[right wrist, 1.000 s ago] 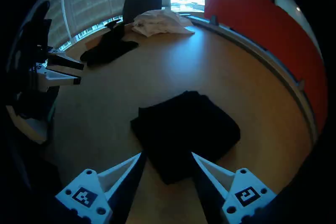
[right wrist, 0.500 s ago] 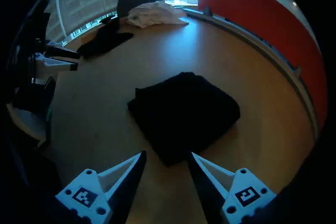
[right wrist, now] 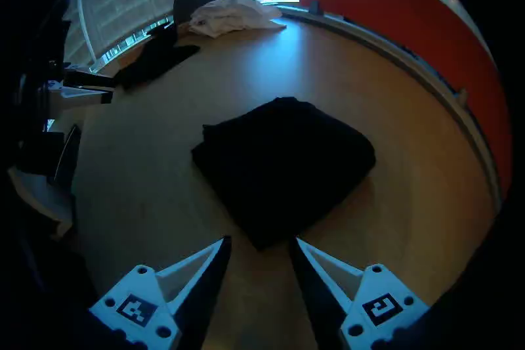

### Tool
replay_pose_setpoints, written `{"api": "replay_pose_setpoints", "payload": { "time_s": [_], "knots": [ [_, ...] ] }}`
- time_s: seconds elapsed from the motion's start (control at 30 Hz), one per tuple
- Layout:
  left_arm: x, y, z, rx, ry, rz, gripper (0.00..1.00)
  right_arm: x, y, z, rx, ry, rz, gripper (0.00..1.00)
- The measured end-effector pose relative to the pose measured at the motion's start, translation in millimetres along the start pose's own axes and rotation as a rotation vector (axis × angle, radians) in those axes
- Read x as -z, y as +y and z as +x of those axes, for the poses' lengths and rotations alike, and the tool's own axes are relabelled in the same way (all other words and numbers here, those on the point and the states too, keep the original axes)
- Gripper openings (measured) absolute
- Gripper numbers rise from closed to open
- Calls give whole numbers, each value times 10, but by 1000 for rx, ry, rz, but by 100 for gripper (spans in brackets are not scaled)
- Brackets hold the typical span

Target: Fold towel

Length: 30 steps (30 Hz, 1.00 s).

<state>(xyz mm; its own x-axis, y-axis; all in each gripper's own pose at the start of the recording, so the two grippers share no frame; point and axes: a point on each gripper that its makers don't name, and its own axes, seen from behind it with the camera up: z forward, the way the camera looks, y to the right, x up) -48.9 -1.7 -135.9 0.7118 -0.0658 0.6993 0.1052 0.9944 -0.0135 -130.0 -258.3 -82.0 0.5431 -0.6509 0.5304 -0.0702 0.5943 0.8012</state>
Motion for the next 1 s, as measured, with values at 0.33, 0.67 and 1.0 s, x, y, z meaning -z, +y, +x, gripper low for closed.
{"api": "replay_pose_setpoints", "payload": {
  "time_s": [0.33,0.67,1.0],
  "knots": [
    [-3,-2,-5,0,-2,0,91,-44,7,-26,-17,-11,-6,51],
    [-9,6,-5,-1,-2,0,91,-42,-8,-27,-38,-13,-1,23],
    [-18,23,-9,0,-5,-2,91,-29,-28,-13,-50,-9,-11,20]
  ]
}}
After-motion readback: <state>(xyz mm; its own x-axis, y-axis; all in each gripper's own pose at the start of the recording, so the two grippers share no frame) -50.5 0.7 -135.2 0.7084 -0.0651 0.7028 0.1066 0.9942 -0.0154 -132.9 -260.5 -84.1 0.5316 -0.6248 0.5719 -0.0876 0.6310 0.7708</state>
